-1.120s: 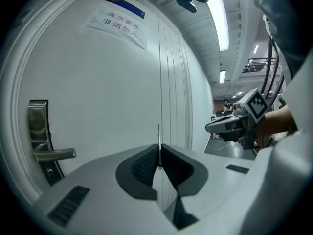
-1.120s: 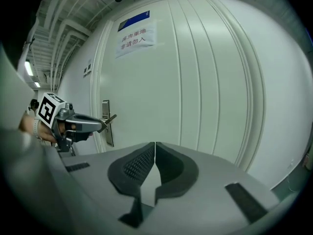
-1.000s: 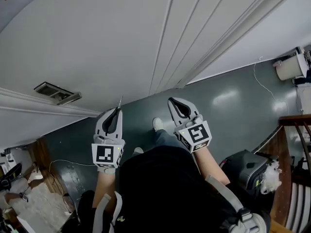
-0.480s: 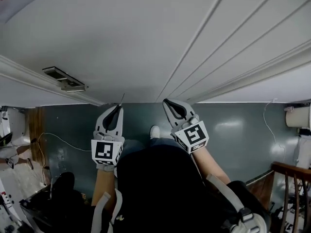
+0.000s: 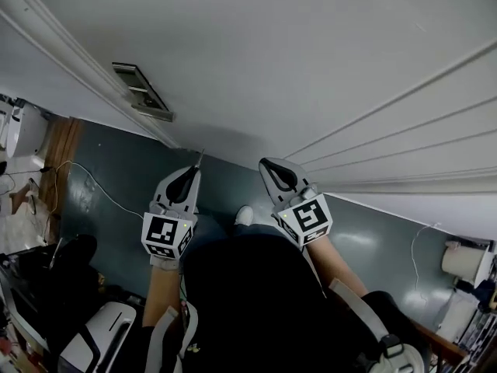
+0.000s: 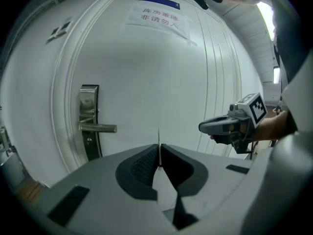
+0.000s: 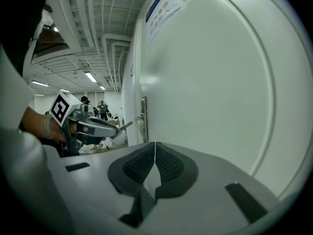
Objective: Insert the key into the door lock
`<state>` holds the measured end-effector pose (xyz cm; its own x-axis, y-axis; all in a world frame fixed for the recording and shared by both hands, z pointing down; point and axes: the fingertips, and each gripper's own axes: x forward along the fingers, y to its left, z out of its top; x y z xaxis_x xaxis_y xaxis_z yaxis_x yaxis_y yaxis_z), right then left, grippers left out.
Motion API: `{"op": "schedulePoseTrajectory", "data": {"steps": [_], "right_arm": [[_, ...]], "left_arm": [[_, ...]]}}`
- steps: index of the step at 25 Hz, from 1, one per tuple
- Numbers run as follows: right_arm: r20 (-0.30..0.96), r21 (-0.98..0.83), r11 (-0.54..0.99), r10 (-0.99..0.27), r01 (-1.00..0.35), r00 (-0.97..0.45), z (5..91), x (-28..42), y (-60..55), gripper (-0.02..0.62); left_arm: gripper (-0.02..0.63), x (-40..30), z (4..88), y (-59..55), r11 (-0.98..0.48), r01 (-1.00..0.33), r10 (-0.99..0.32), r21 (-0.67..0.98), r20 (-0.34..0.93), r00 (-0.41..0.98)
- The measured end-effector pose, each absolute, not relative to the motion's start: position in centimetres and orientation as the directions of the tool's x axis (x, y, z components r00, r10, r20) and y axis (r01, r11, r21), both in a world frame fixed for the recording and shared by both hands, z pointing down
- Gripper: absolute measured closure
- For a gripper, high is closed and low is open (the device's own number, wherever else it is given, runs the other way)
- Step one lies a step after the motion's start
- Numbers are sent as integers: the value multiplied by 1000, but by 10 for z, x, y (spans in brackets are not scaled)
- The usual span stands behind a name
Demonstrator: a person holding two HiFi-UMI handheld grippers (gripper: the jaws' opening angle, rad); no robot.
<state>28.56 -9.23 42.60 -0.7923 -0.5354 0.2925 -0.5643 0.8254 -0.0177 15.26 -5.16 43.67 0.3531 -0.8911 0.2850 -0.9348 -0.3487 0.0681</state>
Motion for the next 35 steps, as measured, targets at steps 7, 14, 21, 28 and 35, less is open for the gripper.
{"op": "schedulePoseTrajectory", "data": {"steps": [7,14,21,28,35], "right_arm": [[319,-5,867,-471,-498,-822,430,223,-96,578],[363,18,871,-463,-491,-808,431,138,-100,578],[406,22,850,-489,-527,-772,437,97,-107,578],[421,30,811,-540,-584,-729,441,64,-118,578],[440,31,758,-596,-652,-672,449,45,-128,578]], "left_arm": [[581,87,456,-44,-283,-949,-896,138,314,313],[581,-3,472,-41,-266,-935,-884,237,327,334],[581,-55,489,-53,-267,-881,-864,392,308,399],[581,-89,507,-75,-297,-797,-830,526,271,488],[581,-110,522,-104,-316,-658,-789,684,196,583]]}}
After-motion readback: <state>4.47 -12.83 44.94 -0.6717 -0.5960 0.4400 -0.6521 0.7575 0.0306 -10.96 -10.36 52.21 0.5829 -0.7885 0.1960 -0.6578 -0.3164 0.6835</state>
